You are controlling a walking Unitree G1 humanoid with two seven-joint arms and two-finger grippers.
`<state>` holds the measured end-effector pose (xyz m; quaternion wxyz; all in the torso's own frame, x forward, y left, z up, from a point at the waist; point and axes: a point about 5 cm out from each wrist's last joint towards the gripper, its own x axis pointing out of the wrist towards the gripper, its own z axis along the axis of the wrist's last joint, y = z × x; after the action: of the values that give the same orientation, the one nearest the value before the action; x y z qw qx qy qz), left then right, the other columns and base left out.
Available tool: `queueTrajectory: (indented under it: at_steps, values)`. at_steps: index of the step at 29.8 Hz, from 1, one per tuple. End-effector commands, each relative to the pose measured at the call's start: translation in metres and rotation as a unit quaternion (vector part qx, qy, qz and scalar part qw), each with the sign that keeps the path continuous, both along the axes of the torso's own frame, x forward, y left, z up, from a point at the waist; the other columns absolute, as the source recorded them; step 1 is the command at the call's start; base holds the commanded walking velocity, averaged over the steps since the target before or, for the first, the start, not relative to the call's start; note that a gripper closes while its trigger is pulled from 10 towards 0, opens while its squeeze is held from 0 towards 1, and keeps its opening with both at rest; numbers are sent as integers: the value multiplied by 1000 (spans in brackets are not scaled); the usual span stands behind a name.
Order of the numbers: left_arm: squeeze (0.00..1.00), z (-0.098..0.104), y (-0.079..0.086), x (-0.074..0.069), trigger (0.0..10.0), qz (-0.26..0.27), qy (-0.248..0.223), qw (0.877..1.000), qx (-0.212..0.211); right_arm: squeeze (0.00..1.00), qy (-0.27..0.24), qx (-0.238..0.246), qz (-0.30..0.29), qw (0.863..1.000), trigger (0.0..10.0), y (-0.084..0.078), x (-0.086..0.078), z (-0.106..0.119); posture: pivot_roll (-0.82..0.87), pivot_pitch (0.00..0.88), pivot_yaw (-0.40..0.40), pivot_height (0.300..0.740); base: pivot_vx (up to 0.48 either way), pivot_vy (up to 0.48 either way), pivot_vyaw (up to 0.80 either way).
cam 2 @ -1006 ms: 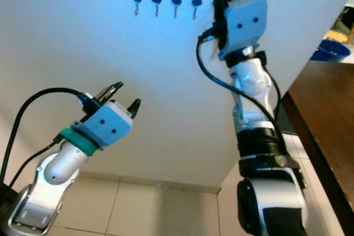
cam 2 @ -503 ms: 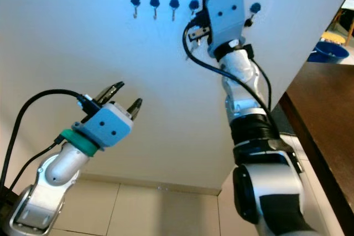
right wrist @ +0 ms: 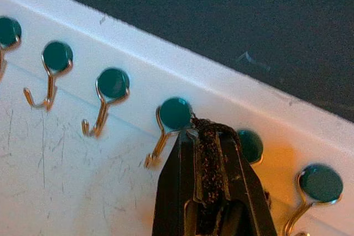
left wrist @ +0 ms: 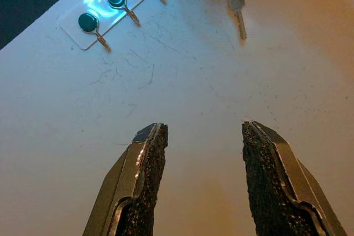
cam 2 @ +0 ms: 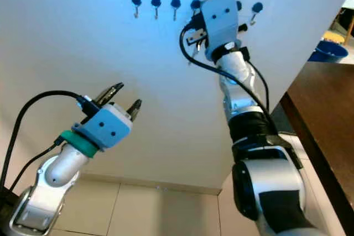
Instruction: Hang keys on a hook
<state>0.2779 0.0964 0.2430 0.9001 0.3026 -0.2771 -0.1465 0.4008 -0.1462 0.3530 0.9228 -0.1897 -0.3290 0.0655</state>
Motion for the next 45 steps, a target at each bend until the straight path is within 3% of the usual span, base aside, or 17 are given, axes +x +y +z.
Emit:
queueTrajectory:
  at_steps: [1,14,21,27,33,39,40,45]
  values:
    - [0,-6,2,0,10000,4,10,1000,3,0,-7,-3,-5,1000,10000,-1,0,4,94,82,62,740,0,0,0]
    - [0,-6,2,0,10000,4,10,1000,3,0,26,20,-17,999,10000,-5,7,0,101,79,58,740,0,0,0]
    - [0,-6,2,0,10000,5,11,1000,3,0,77,-24,25,996,10000,8,11,-19,101,79,57,740,0,0,0]
    - [0,-7,1,0,10000,4,11,1000,3,0,74,-37,30,996,10000,9,11,-21,101,77,57,740,0,0,0]
    - [0,-8,2,0,10000,5,13,1000,2,0,74,-17,19,997,10000,3,10,-24,102,74,55,740,0,0,0]
    - [0,-9,2,0,10000,5,15,1000,2,0,8,-14,43,999,10000,7,1,-12,102,73,58,740,0,0,0]
    - [0,-9,2,-1,10000,4,15,1000,2,0,-23,0,51,998,10000,5,-5,-4,103,72,57,740,0,0,0]
    - [0,-10,1,-1,10000,3,17,1000,1,0,-67,27,46,996,10000,-4,-13,7,102,75,56,740,0,0,0]
